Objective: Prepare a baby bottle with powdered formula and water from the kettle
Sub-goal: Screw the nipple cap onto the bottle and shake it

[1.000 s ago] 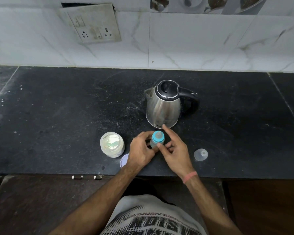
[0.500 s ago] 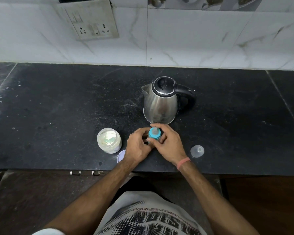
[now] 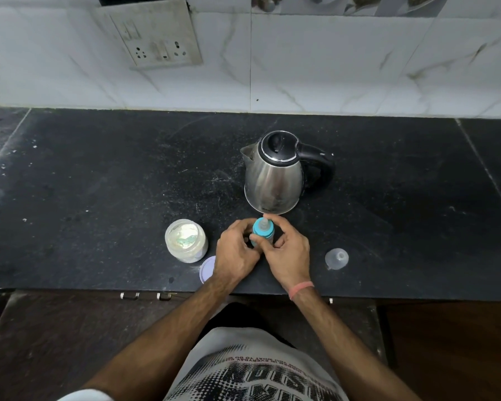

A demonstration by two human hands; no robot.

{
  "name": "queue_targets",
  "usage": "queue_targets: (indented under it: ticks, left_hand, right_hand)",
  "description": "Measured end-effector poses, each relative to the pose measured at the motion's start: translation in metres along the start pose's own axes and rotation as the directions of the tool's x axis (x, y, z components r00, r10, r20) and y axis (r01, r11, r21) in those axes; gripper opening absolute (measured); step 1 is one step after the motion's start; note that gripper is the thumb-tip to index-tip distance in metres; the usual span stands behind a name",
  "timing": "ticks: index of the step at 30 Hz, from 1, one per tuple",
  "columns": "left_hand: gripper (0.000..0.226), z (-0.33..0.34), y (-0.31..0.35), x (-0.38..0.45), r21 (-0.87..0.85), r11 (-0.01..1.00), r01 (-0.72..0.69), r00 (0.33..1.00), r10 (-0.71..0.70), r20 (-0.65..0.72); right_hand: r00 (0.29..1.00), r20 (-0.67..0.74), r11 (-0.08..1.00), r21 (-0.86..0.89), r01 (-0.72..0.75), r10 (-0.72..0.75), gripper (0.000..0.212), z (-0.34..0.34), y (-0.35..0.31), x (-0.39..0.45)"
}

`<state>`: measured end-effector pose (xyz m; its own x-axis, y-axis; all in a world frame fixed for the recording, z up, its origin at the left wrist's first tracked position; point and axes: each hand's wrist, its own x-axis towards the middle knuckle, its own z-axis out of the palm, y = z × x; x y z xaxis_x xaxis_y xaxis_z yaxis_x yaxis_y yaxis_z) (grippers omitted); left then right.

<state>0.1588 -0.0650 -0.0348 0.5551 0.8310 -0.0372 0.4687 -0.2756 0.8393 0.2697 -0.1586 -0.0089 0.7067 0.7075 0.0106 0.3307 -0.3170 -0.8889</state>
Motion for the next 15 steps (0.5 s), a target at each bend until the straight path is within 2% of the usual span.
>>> queue_targets:
  ticks: [4, 5, 9, 15]
  left_hand:
    - [0.05, -0.004, -0.003, 0.004, -0.001, 1.0, -0.003, 0.998, 0.003, 0.055]
    - [0.05, -0.004, -0.004, 0.005, 0.009, 1.0, -0.005, 0.998, 0.004, 0.056]
    - [0.05, 0.0, -0.001, -0.001, 0.005, 1.0, 0.012, 1.0, -0.012, 0.014]
    - [0.049, 0.002, 0.001, -0.003, 0.037, 0.999, 0.012, 1.0, -0.011, -0.009]
  right_hand:
    - [0.95, 0.314, 0.982, 0.179, -0.064, 0.004, 0.065, -0.018, -0.003, 0.008]
    - [0.942, 0.336, 0.979, 0.187, -0.076, 0.009, 0.066, -0.02, -0.001, 0.01]
    - [0.982, 0.183, 0.998, 0.048, -0.044, 0.034, 0.062, -0.013, 0.002, 0.009]
    - [1.0, -0.012, 1.0, -0.002, 0.013, -0.013, 0.058, 0.002, 0.003, -0.001]
